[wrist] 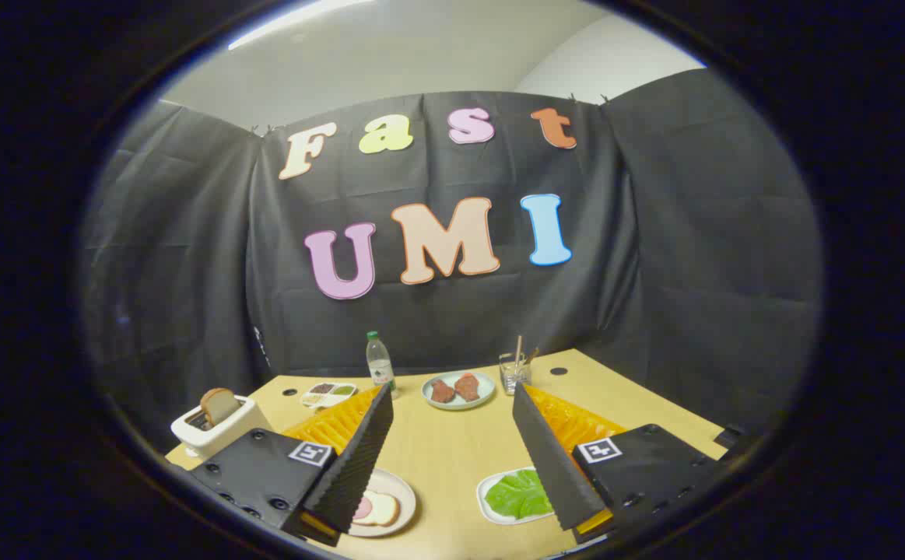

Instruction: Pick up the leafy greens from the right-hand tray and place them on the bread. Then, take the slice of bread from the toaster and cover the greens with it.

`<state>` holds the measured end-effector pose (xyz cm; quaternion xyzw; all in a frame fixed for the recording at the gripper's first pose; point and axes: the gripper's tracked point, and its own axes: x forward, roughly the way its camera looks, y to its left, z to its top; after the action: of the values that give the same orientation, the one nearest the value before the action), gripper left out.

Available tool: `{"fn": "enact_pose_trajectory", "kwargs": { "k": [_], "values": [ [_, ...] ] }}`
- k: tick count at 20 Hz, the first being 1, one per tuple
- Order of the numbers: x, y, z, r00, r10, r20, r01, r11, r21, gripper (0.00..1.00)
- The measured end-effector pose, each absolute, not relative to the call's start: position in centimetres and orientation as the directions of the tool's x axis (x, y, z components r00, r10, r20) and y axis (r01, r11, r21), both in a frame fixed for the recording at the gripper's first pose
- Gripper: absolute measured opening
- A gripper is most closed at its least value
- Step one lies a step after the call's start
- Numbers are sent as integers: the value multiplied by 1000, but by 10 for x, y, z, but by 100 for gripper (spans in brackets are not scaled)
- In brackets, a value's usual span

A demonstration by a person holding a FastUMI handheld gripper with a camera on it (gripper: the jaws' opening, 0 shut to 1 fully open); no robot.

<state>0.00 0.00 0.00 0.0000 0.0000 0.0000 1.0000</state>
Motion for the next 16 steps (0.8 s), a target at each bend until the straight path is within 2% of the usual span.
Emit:
{"fn": "enact_pose_trajectory", "kwargs": {
  "k": [4, 10, 16],
  "values": [
    [1, -14, -13, 999, 7, -49, -4, 998, 56, 98],
    [16, -45, -48, 981, -23, -194, 41, 995, 89, 98],
    [34, -62, -53, 974, -9, -227, 21, 999, 49, 98]
  ]
}}
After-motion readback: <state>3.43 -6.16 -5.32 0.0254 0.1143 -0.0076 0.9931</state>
